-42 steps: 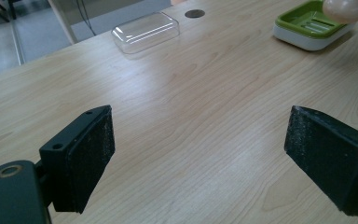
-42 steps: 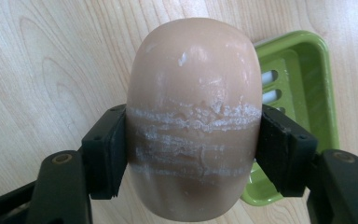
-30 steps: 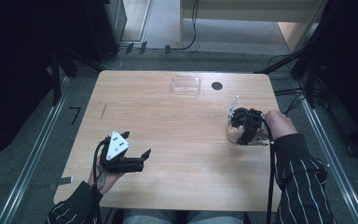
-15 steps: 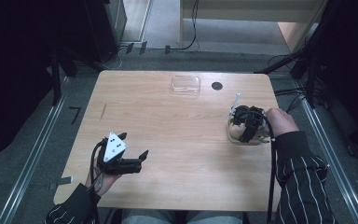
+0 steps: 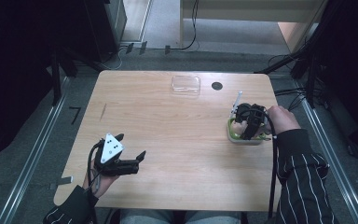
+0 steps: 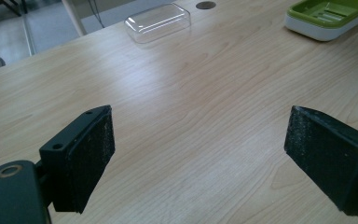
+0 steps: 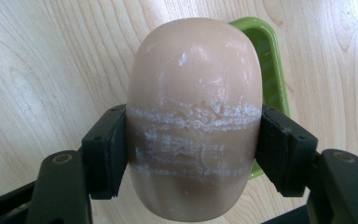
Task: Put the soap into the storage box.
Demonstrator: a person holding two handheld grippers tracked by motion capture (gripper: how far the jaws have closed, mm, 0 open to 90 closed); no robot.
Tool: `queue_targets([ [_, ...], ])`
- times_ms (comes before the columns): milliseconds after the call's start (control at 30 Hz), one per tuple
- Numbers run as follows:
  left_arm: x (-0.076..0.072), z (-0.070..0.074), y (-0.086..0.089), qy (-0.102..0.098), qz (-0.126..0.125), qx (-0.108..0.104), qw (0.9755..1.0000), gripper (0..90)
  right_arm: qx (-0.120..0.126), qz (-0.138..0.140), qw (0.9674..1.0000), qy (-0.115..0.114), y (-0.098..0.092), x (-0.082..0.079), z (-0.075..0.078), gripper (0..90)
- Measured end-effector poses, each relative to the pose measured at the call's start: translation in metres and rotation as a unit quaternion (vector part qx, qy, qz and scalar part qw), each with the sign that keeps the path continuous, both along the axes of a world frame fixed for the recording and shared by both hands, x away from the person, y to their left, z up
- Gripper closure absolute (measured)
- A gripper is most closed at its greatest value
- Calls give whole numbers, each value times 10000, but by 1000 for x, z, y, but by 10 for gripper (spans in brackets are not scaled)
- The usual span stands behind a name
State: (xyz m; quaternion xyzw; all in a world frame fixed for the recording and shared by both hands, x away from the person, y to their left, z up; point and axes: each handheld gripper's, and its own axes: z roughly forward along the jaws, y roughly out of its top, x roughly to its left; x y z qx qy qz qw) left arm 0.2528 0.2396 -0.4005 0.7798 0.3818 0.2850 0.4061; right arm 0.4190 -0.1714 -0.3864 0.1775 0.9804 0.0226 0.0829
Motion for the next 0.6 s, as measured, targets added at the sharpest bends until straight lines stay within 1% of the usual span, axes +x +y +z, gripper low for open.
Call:
queue_targets([
  [33,0,0,0,9,17,1,10000,88,3,19,10000,-27,-1,2,0,337],
  [200,-1,0,2,10,28,16,10000,88,-25,12,10000,-21,-1,4,-2,337],
  [267,-1,0,2,21,47,1,10000,88,-34,-9,10000,-13,-3,7,-4,337],
  [300,-2,0,3,11,50,2,10000,88,-18,22,10000,-16,-4,8,-5,337],
  [333,-2,-1,4,4,69,6,10000,88,-34,-34,10000,0,-5,8,-5,337],
  [600,-3,-1,6,35,121,16,9999,88,-64,-25,10000,-2,-7,14,-10,337],
])
